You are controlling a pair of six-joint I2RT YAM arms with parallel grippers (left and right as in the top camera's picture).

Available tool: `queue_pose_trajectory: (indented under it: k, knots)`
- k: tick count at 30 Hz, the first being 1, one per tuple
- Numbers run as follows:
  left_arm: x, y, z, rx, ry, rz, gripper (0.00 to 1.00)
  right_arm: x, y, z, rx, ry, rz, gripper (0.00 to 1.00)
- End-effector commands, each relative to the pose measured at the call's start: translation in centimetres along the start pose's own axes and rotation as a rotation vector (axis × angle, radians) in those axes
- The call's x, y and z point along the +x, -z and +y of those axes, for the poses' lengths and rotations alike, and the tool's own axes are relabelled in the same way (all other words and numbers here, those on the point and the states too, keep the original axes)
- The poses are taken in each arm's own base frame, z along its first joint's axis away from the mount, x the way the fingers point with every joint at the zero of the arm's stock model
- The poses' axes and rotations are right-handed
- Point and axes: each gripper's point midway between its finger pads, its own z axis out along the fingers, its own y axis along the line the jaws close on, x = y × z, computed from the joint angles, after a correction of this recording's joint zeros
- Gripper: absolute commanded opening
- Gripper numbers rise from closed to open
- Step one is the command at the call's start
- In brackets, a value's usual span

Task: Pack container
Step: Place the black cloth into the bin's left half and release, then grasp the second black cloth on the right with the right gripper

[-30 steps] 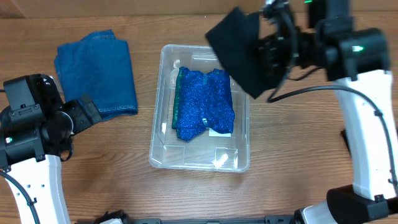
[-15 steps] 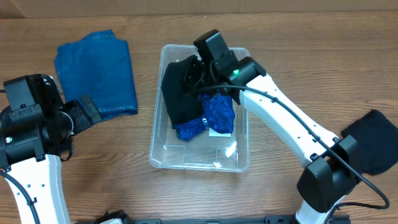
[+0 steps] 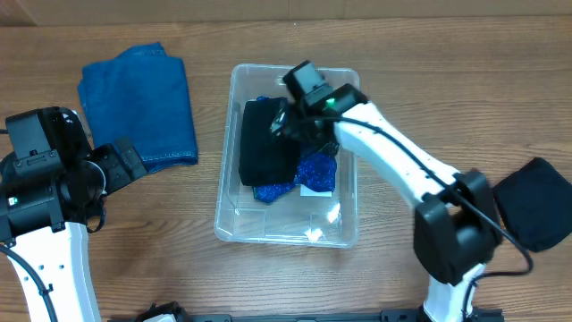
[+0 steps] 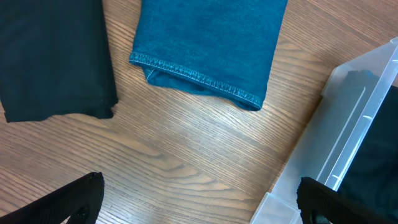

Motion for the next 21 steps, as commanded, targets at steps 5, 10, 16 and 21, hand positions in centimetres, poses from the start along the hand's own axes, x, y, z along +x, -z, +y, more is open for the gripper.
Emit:
queue_pose_trajectory:
  k: [5, 10, 16, 21]
  knots:
    - [-0.6, 0.6, -0.3, 0.014, -0.017, -0.02, 1.0, -10.2, 23.5, -4.5, -0.105, 0.066, -0.547, 1.0]
    - [-0.6, 0.6, -0.3, 0.015, -0.017, -0.02, 1.0, -9.7, 29.0, -31.0, 0.337, -0.66, -0.543, 1.0]
    - [-0.7, 0.6, -0.3, 0.015, -0.017, -0.024, 1.0, -1.7, 18.9, -48.5, 0.433, -1.12, -0.26, 1.0]
    - [-0.7, 0.6, -0.3, 0.015, -0.017, -0.024, 1.0, 3.6, 13.0, -53.5, 0.437, -1.269, -0.159, 1.0]
